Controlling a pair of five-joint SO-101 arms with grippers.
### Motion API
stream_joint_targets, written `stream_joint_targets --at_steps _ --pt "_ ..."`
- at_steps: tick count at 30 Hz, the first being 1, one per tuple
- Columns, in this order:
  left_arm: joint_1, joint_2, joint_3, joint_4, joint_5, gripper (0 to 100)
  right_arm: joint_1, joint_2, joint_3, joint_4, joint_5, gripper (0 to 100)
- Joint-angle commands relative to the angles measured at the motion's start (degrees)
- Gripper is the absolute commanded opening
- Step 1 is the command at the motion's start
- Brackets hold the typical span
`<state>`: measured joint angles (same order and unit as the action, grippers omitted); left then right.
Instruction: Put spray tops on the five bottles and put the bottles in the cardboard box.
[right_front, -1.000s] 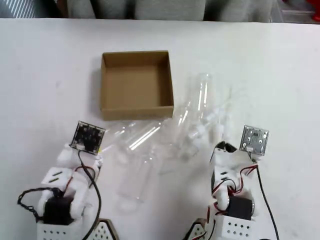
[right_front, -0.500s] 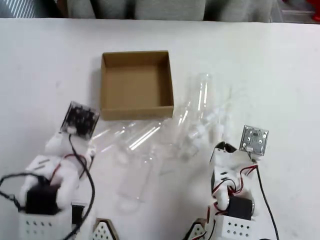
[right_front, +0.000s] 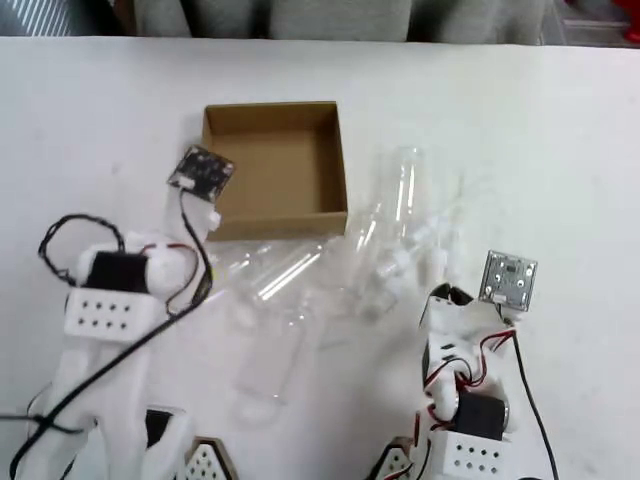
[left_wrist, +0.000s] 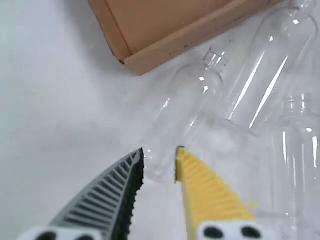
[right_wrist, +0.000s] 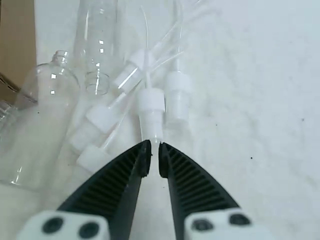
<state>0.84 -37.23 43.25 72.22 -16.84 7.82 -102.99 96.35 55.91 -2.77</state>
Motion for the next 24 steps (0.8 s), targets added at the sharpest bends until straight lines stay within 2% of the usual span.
stream_joint_targets --at_steps 1,4,12,20,24 --pt "1.9 5.4 -6.3 0.4 -0.8 21 0.1 -0.2 0.4 0.2 -0.1 1.8" --pt "1.9 11.2 -11.0 0.4 -2.1 21 0.1 -0.2 0.4 0.2 -0.1 1.8" --pt "1.9 28.5 -20.0 0.4 -14.5 21 0.0 -0.2 0.4 0.2 -0.1 1.8" --pt "2.2 37.2 -23.2 -1.4 -15.8 21 0.0 -0.2 0.4 0.2 -0.1 1.8" --pt "4.6 41.8 -23.3 -3.3 -15.8 22 0.0 -0.2 0.4 0.2 -0.1 1.8"
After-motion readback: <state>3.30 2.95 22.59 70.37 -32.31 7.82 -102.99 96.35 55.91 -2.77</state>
